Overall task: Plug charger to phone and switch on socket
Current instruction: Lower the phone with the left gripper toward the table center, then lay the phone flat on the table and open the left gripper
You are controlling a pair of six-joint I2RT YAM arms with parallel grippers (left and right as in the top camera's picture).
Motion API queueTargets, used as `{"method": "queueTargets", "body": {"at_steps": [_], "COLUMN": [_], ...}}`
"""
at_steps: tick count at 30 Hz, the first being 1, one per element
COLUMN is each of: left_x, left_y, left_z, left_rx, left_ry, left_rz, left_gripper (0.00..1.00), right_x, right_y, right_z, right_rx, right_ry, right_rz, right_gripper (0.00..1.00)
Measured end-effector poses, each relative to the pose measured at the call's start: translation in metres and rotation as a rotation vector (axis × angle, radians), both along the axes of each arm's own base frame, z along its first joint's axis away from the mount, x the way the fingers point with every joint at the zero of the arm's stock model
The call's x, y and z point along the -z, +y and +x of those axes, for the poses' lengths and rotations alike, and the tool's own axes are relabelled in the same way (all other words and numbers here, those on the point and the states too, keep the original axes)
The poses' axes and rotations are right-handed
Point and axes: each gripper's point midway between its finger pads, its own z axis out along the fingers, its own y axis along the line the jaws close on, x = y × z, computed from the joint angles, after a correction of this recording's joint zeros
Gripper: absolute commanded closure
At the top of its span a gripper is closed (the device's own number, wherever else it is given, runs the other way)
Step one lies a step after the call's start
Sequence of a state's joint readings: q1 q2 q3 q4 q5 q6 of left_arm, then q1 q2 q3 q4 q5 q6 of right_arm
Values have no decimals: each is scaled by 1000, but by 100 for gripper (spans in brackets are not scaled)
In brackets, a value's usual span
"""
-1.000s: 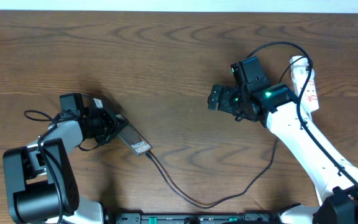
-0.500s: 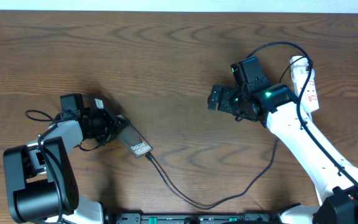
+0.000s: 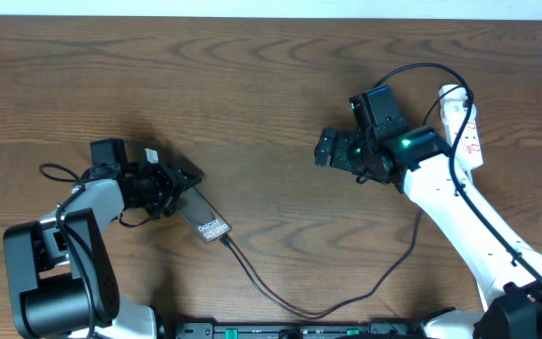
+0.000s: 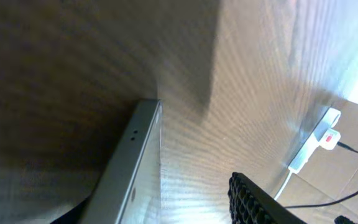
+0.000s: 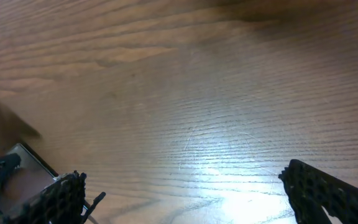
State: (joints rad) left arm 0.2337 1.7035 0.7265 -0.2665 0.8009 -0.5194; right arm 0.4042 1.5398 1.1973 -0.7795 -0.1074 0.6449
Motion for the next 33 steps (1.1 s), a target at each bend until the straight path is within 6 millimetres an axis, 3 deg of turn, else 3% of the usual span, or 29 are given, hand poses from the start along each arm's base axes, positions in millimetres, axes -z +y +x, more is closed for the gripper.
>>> {"method": "queueTargets", "body": {"at_steps": [16,33], "left_x": [2,2], "left_y": [4,5], "left_z": [-16,-18], "left_rx": [-11,-11], "left_ry": [100,112], "left_rz": [39,48], "left_gripper": [43,42], "right_x": [0,0], "right_y": [0,0], "right_z": [0,0], "right_rx": [0,0], "right_ry": [0,0], "right_rz": [0,0], "right_gripper": [1,1]}}
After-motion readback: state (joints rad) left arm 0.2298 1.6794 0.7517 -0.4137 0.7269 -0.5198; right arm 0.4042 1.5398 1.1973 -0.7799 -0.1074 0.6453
